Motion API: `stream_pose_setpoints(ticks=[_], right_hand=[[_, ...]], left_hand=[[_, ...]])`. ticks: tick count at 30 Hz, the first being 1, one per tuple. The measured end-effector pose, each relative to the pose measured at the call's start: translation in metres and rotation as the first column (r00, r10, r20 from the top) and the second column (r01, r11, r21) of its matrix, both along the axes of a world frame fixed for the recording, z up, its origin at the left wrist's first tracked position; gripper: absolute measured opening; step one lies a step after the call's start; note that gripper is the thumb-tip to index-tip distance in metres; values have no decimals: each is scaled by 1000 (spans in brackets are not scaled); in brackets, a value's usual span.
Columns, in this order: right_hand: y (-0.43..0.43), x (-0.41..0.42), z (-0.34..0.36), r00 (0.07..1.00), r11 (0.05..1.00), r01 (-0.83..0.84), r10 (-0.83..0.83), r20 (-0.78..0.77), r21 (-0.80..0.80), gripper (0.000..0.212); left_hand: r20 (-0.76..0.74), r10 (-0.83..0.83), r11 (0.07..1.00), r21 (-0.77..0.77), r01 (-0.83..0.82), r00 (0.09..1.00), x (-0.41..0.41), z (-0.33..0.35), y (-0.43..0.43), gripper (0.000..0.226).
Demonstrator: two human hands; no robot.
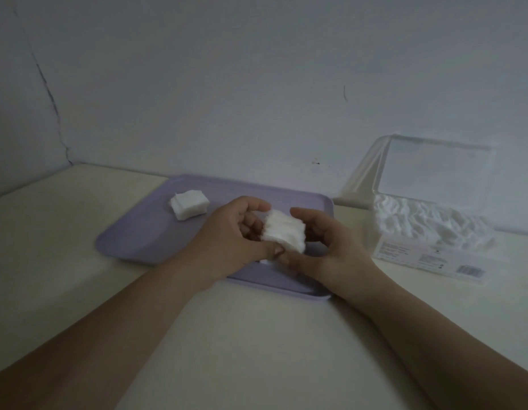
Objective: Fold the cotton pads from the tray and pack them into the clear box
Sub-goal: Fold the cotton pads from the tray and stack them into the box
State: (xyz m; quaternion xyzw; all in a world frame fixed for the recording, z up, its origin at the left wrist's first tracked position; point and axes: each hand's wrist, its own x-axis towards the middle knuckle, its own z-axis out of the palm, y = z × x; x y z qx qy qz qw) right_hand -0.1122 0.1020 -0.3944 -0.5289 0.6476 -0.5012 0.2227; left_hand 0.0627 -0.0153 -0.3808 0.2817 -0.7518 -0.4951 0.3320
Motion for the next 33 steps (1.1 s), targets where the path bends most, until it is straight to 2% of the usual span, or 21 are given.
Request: stream_pose_setpoints(ticks=[3,6,10,12,15,18,21,23,25,27,29,31,33], right_hand=[[1,1,0,999,998,11,-13,-32,-57,62],[4,0,3,998,999,-1,-3,-68,-52,60],[4,8,4,993,999,34,-34,-116,-4,71],[2,11,7,963,992,78,-48,-266,103,79],[2,18,15,871,940,125,49,-489,316,89],[4,20,16,841,924,97,122,-527,369,96],[6,18,17,898,947,58,88,-432,315,96],[6,19,21,974,979,26,21,-226,201,104],[8,17,31,997,997,10,-5,-73,71,116],[8,13,42,999,1000,12,-12,-47,-14,101],[13,6,60,996,1000,12,-11,90,-14,81],[19,-5,75,977,999,-48,43,207,20,53],[28,-16,89,970,994,-84,67,232,64,37]], left_hand=[[97,-46,998,-41,50,994,0,-2,-2,75],[152,-119,989,-67,130,981,0,-3,-1,58],[156,-75,991,-95,91,985,-1,-2,1,36],[143,-82,992,-85,95,986,-1,-2,2,33],[170,-67,990,-114,87,983,-3,-4,1,40],[220,-68,982,-157,104,973,-6,-4,4,41],[196,-99,978,-163,132,976,-7,-4,6,43],[167,-81,979,-169,110,983,-4,0,6,42],[127,-59,986,-145,78,990,-4,9,9,34],[56,-109,992,-60,113,992,-6,17,11,25],[-31,-163,986,26,164,986,-10,26,16,16],[-107,-188,977,85,197,976,-19,32,18,22],[-112,-207,970,102,219,972,-29,37,21,35]])
